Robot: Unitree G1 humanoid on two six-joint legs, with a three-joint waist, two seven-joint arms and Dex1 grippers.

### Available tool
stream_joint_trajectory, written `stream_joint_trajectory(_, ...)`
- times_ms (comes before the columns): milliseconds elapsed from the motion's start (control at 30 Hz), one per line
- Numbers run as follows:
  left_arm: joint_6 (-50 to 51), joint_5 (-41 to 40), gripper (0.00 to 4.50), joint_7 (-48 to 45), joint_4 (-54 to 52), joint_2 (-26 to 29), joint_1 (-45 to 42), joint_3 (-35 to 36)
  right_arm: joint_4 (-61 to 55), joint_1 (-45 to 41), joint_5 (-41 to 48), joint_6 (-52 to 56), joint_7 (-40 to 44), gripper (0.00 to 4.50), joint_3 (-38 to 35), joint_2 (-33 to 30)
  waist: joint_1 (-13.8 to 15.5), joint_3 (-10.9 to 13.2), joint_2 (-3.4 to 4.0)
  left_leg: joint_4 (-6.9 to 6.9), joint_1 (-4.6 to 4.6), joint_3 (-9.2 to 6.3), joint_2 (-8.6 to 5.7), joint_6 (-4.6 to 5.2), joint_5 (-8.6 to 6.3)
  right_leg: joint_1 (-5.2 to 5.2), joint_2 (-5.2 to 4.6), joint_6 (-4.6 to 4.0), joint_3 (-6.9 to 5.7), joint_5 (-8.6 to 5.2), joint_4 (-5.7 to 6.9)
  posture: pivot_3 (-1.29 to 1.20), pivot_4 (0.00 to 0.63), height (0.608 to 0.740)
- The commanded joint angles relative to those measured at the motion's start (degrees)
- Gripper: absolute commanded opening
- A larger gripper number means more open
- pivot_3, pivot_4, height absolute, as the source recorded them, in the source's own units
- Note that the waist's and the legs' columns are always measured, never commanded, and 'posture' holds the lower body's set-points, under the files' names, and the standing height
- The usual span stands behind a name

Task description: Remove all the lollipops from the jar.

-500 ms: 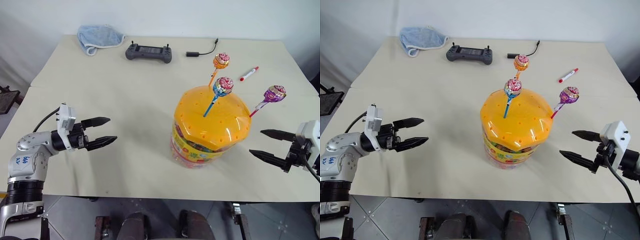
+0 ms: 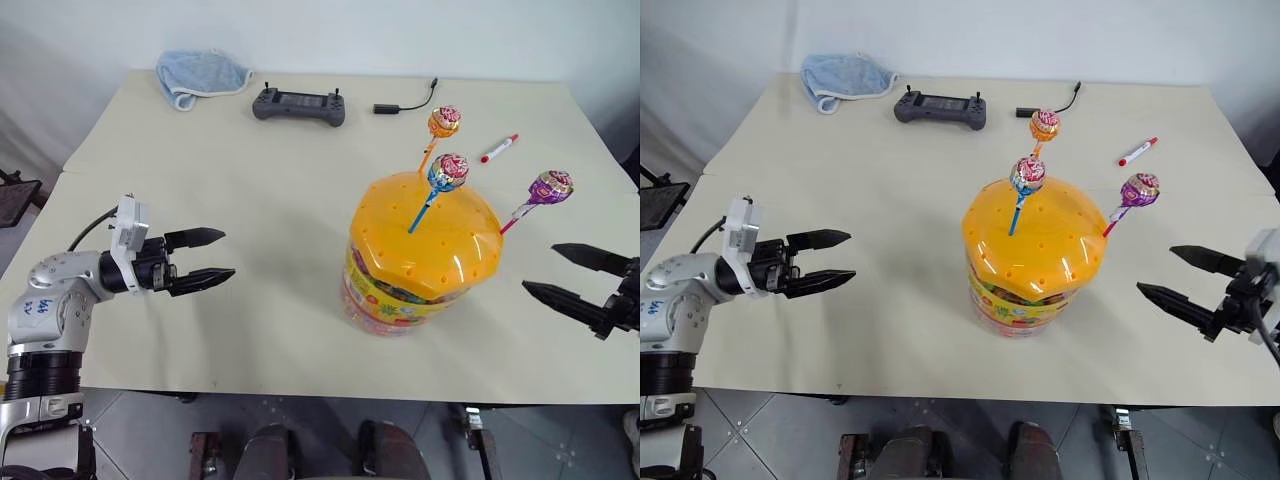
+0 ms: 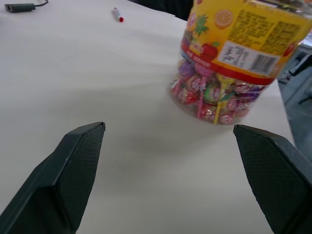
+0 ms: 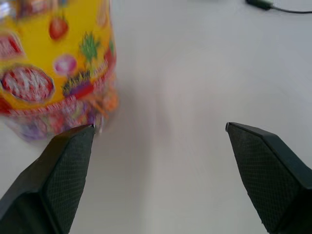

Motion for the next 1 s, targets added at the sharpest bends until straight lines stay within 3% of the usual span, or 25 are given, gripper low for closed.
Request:
stream_joint_trajectory(33,1.27,-1.36,4.50,-1.21,-2.06,0.82,-2.63,-0.81,-8.05,-0.71,7.65,6.24,-6.70,4.47,-7.03,0.26,0.01,-0.01,-0.01,0.02,0.00,0.00,0.00,0.01,0.00,0.02,0.00,0.00,0.01,0.00,0.00,0.00,0.150,0.740)
stream_joint_trajectory(333,1.84,-3.50,4.50,-4.71,-2.76,-1.05,-7.86,-2.60,-16.14,-3.33,23.06,10.04,-15.32,4.47,-7.38,2.60,-0.19,-0.10,-0.17,0.08,0.00,-0.02,-0.01,0.04,-0.02,0.04,0.00,0.00,0.01,0.00,0.03,0.00,0.150,0.740)
stream_joint_trajectory(633,0.45,-3.01,4.50,-5.52,-2.87,-1.84,-9.27,-2.65,-15.14,-11.96,23.82,7.89,-21.22,4.47,4.19,3.32,-0.17,-0.15,-0.26,0.16,-0.06,-0.04,0.00,0.05,-0.03,0.03,0.00,0.00,-0.01,0.00,0.04,0.00,0.150,0.740)
stream_joint_trajectory(733,0.06,-2.72,4.50,-5.44,-2.73,-2.15,-9.36,-2.72,-14.14,-14.64,24.17,6.62,-21.91,3.86,5.40,4.09,-0.14,-0.16,-0.27,0.20,-0.06,-0.04,0.00,0.06,-0.04,0.03,0.00,0.00,-0.01,0.00,0.05,0.00,0.150,0.740)
stream_joint_trajectory(1000,-0.48,-3.30,4.50,-4.82,-3.44,-2.76,-8.52,-1.95,-14.20,-16.24,25.54,6.15,-22.48,1.10,5.58,3.46,-0.11,-0.16,-0.27,0.30,-0.13,-0.07,0.00,0.12,-0.07,0.03,0.00,0.00,-0.04,0.00,0.05,0.00,0.150,0.740)
